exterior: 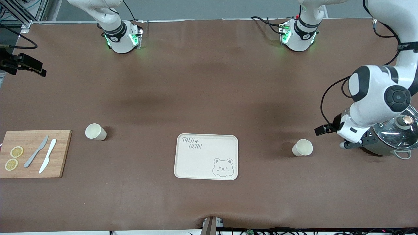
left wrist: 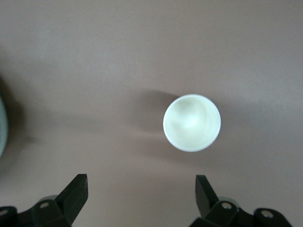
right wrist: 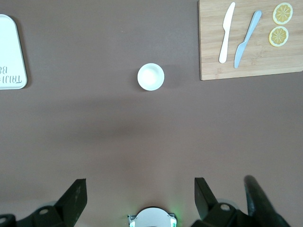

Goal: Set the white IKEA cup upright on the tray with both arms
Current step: 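Reach the left gripper down to the white cup beside the pot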

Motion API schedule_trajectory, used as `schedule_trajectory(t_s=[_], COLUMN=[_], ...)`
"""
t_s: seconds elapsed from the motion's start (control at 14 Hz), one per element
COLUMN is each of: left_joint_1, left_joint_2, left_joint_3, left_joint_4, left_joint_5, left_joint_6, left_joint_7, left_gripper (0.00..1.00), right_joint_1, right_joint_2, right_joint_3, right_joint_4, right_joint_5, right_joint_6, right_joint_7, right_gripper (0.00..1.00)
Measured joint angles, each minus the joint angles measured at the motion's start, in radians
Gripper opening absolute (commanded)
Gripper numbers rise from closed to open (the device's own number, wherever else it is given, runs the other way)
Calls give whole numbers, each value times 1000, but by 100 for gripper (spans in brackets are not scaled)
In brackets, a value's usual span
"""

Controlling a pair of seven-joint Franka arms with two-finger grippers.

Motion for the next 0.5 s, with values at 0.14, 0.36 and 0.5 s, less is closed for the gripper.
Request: schedule_trajectory(t_s=[0.14, 0.36, 0.5], left_joint_1=[1, 1, 1], left_joint_2=[46, 105, 135], left_joint_3=[0, 0, 0], left_joint_4=[0, 2, 2], left_joint_5=[0, 0, -1], left_joint_6=[64, 131, 161], left_joint_7=[0, -2, -2], left_gripper=[92, 79, 75], right_joint_1=[0, 0, 0], right_joint_2=[0, 0, 0], right_joint_3=[0, 0, 0], right_joint_4=[0, 0, 0], right_joint_5=[0, 0, 0], right_joint_6=[0, 0, 0], right_joint_7=[0, 0, 0], right_gripper=[100, 100, 100])
